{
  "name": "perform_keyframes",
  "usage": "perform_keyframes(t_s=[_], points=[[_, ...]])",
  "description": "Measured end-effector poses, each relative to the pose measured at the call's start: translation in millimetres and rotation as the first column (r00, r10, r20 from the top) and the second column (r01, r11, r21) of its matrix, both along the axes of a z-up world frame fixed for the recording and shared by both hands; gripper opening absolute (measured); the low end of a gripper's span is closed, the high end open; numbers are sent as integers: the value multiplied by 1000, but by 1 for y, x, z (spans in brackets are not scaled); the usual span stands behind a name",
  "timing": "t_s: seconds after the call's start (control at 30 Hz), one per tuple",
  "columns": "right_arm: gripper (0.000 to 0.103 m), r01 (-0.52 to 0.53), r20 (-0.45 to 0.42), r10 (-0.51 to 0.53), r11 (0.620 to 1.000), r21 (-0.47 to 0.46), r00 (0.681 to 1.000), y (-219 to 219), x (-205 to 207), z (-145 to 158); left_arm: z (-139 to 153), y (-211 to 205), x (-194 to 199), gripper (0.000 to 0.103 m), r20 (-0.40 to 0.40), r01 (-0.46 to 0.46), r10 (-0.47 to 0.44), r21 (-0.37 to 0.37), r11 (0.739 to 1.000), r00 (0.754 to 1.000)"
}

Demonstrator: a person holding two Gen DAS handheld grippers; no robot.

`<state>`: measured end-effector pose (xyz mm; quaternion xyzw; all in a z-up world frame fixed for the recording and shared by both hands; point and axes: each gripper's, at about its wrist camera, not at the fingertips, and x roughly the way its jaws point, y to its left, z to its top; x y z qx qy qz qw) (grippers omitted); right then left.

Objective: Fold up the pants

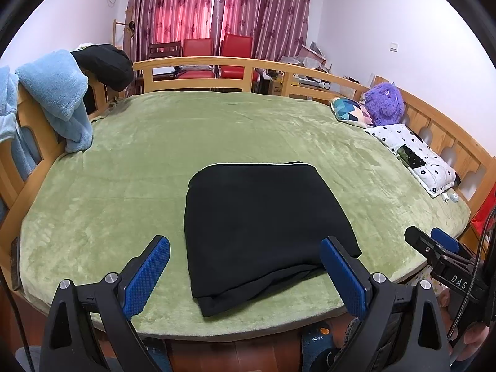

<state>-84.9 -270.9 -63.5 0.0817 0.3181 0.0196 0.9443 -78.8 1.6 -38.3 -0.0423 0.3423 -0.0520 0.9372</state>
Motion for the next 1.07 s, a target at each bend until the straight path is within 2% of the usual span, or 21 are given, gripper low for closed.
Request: perform_keyframes(t_s=[1.07], points=[[101,8,5,-8,1000,7,1000,1,-3,2,1,-8,-4,98,0,-6,6,-3,1000,1000]])
